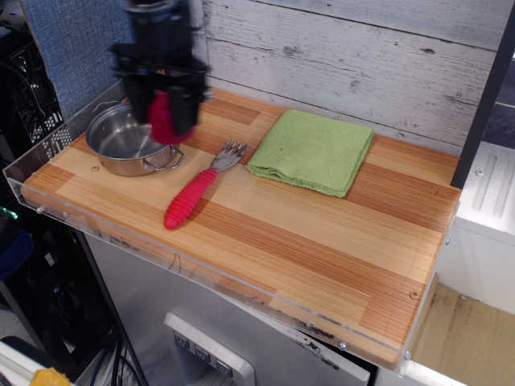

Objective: Place the red strawberry in the pot

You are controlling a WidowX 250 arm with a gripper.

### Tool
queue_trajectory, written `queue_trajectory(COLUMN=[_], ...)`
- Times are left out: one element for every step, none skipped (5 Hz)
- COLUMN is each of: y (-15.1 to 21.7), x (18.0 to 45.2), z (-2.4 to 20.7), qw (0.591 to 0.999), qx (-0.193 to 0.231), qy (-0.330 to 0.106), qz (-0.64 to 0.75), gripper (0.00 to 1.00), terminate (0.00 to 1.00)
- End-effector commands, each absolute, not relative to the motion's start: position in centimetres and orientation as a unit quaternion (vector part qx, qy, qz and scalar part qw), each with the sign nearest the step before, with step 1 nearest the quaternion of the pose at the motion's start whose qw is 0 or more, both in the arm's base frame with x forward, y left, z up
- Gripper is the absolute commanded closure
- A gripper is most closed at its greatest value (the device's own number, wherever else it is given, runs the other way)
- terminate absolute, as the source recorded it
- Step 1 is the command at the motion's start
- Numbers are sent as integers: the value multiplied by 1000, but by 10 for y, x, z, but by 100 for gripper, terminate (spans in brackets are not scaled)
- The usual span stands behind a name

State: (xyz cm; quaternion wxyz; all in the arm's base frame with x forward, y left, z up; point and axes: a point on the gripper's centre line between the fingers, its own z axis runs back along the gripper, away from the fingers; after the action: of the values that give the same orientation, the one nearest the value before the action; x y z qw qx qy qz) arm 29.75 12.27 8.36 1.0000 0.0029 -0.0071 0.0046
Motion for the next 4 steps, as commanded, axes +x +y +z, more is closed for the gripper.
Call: queue_trajectory(y=[145,156,169,183], x=[291,289,290,293], z=[97,90,82,76], qw=[999,999,999,998], qx=[27,30,40,53], qy=[-26,-17,-8,-5], qz=[10,16,24,34], gripper=[100,100,100,100], terminate=[0,0,0,0])
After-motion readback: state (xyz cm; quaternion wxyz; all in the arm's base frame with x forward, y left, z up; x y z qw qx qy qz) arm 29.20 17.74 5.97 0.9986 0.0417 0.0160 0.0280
